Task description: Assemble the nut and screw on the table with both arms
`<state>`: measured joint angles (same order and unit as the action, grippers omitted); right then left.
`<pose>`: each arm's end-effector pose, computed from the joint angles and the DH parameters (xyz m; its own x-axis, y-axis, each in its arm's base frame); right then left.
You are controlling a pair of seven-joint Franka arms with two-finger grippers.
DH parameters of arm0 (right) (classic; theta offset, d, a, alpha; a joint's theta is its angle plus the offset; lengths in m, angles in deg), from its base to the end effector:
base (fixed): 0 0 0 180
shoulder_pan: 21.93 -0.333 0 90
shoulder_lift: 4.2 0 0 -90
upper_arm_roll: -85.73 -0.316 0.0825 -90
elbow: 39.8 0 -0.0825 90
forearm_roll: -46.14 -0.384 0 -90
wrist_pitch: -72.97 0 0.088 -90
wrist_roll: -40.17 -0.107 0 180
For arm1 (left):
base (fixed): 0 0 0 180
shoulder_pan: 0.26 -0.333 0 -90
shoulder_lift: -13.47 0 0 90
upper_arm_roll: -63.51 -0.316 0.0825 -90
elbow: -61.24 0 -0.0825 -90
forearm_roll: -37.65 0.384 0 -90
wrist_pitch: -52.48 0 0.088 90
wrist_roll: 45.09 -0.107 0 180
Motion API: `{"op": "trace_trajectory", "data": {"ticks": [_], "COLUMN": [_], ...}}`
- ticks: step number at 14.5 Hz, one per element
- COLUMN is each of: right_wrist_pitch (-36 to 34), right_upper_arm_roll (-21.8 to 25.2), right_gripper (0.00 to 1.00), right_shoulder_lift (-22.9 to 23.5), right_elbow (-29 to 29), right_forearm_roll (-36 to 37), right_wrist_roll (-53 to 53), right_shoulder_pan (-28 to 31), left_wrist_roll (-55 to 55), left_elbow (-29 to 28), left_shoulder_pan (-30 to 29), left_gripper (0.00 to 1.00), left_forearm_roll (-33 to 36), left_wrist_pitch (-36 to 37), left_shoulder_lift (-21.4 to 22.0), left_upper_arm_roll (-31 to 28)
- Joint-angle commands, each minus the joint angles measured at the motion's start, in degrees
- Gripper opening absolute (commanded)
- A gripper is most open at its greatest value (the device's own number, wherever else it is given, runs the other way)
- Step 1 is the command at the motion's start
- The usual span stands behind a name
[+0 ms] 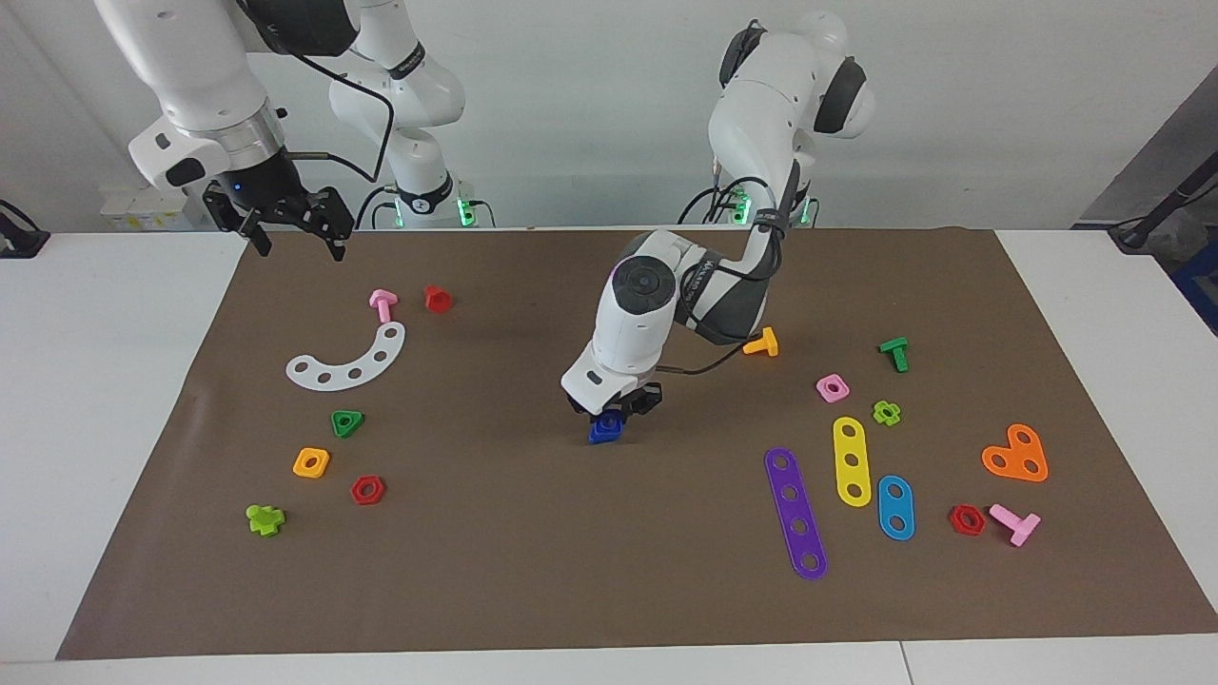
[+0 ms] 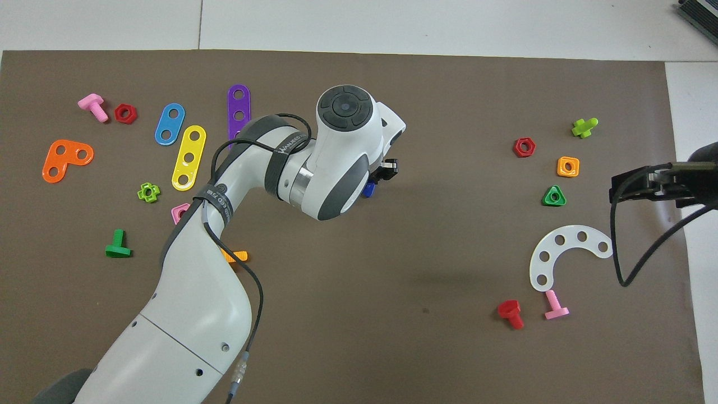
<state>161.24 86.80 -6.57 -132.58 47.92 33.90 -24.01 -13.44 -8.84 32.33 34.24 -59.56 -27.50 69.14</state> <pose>0.5379 0.0059 0.6217 0.9951 -0.0925 -0.0338 -0.0914 -0.9952 0.0342 0.5965 -0.4503 0.3532 0.9963 -0.0708 -0.0478 -0.0651 -0.9917 0.1111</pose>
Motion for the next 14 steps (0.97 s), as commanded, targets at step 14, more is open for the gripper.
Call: {"op": "trace_trajectory", "data": {"ticks": [14], "right_wrist_pitch": [0.68], "right_upper_arm_roll": [-0.36], "right_gripper": [1.00], "right_shoulder_lift": [0.17], "right_elbow": [0.23], "right_forearm_roll": [0.24], "right_wrist_roll": [1.96], "right_shoulder_pan": [0.77], "left_wrist_roll": [2.28], "left_elbow": [6.19], "left_shoulder_pan": [-0.51], "left_gripper": [0.00], "left_forearm_roll": [-2.13], "left_wrist_pitch": [4.37], "left_shoulder_lift": [-3.51], "left_upper_arm_roll": [-0.45]}}
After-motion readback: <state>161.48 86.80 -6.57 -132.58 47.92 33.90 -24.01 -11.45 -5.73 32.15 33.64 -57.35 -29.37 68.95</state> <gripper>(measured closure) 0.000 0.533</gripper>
